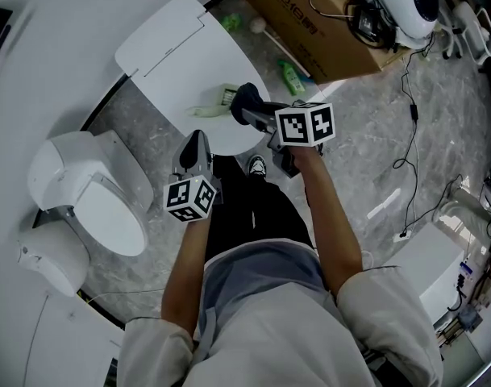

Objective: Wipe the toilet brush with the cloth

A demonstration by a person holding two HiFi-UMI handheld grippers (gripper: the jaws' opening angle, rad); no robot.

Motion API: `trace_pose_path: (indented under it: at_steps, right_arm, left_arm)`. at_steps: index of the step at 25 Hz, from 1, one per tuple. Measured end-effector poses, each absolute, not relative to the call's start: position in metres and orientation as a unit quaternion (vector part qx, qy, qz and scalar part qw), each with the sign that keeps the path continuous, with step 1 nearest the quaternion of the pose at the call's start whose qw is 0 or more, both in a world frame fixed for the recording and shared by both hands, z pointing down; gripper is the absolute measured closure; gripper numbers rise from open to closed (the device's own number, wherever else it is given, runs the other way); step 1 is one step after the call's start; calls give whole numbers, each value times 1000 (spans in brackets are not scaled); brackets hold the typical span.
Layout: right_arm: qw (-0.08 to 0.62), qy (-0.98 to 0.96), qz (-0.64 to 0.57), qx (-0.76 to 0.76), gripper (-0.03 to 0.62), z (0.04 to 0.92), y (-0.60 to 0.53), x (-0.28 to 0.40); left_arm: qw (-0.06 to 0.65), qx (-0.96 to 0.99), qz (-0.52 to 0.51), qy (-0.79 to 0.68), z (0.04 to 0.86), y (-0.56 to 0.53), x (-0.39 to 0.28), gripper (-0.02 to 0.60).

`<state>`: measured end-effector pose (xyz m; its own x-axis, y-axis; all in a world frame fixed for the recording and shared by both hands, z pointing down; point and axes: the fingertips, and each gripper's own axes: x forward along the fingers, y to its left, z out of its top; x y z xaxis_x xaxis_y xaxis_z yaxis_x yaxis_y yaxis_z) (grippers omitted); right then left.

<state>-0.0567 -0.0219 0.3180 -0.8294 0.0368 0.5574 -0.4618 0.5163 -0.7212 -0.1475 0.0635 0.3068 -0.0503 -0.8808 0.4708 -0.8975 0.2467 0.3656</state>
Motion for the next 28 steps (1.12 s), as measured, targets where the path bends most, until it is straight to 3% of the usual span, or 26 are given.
trace_pose_path:
  at_steps: [28]
  right_arm:
    - [192, -872, 440, 89, 505, 206, 2, -72]
  left_arm:
    - [262, 656, -11, -708, 208, 118, -112, 581]
